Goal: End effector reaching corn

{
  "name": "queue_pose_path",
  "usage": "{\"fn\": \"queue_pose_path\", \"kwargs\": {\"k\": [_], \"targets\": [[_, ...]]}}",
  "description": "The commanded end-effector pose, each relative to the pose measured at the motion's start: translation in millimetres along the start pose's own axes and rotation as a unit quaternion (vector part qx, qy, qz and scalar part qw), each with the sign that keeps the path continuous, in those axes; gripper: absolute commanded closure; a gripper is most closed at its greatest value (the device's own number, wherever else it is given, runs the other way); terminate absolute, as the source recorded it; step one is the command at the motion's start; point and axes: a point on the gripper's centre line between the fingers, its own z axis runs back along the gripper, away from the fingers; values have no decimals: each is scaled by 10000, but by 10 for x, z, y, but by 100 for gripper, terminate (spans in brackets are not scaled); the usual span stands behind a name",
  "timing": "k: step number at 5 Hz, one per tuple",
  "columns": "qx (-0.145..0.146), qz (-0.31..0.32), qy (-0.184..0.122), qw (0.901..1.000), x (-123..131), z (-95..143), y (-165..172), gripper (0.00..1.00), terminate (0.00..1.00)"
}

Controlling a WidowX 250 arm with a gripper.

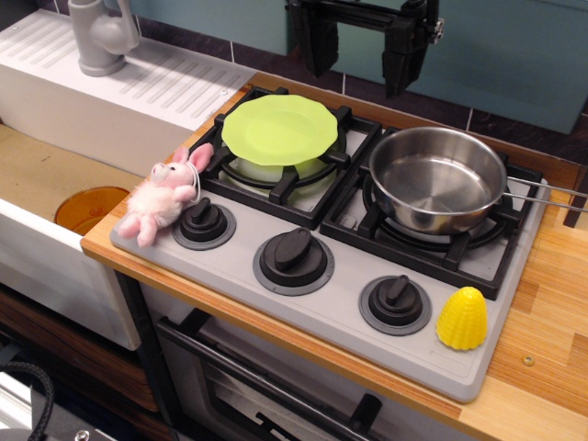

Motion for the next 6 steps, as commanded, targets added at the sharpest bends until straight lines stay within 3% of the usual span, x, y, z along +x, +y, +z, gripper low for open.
{"fn": "queue_pose_path", "kwargs": {"k": [1, 2, 3, 5, 6], "targets": [[0, 0, 0, 10000, 0, 0, 0, 0, 0], [225, 417, 98, 9988, -183, 88, -332, 0, 0], [661, 832, 29, 9943, -357, 144, -636, 0, 0], [789, 1100, -80, 9908, -518, 90, -934, 0, 0], [775, 1135, -280, 9901, -506, -72, -1018, 0, 0]]}}
